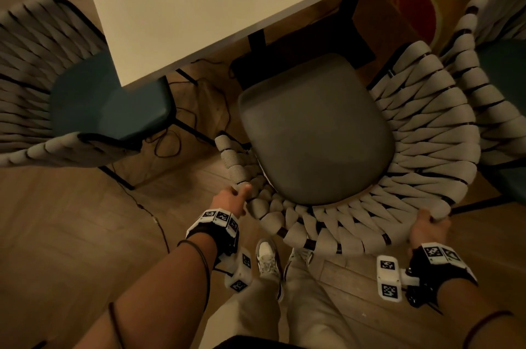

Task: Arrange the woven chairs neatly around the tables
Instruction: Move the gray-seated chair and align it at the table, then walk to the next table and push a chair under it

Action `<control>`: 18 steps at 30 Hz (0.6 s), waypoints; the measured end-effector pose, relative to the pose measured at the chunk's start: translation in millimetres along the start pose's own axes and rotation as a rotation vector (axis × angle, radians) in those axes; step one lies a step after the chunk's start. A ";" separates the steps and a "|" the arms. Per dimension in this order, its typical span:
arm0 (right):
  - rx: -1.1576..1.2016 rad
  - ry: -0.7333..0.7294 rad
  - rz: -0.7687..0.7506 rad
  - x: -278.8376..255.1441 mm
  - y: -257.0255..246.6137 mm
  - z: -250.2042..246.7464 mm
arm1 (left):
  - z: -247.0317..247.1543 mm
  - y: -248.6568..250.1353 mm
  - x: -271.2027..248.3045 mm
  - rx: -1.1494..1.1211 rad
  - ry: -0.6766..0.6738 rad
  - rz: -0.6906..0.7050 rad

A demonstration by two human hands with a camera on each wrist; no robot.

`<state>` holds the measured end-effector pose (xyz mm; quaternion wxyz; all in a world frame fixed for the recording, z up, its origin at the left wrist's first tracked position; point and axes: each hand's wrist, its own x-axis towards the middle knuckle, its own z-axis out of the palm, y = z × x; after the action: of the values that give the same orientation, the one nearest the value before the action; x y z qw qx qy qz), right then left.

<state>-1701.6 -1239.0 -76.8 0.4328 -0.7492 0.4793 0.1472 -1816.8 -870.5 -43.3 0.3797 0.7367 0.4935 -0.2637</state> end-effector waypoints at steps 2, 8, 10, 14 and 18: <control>-0.006 0.005 -0.003 -8.0 5.0 2.3 | -1.6 -18.2 -5.9 -0.001 -0.012 -0.021; -0.147 0.039 0.013 -48.5 12.8 9.6 | -18.7 -95.1 -14.1 -0.023 -0.163 -0.118; -0.194 0.031 0.024 -60.7 21.3 12.2 | -30.9 -112.5 -14.6 -0.032 -0.184 -0.106; -0.215 -0.011 0.037 -58.4 56.3 23.0 | -64.6 -134.5 -17.4 -0.045 -0.159 -0.016; -0.025 -0.166 0.037 -147.7 72.6 41.5 | -106.0 -169.2 -20.6 -0.061 -0.147 0.098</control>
<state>-1828.3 -1131.1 -43.9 0.4589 -0.7307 0.4537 0.2227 -1980.0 -756.5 -17.5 0.4497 0.7267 0.4357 -0.2828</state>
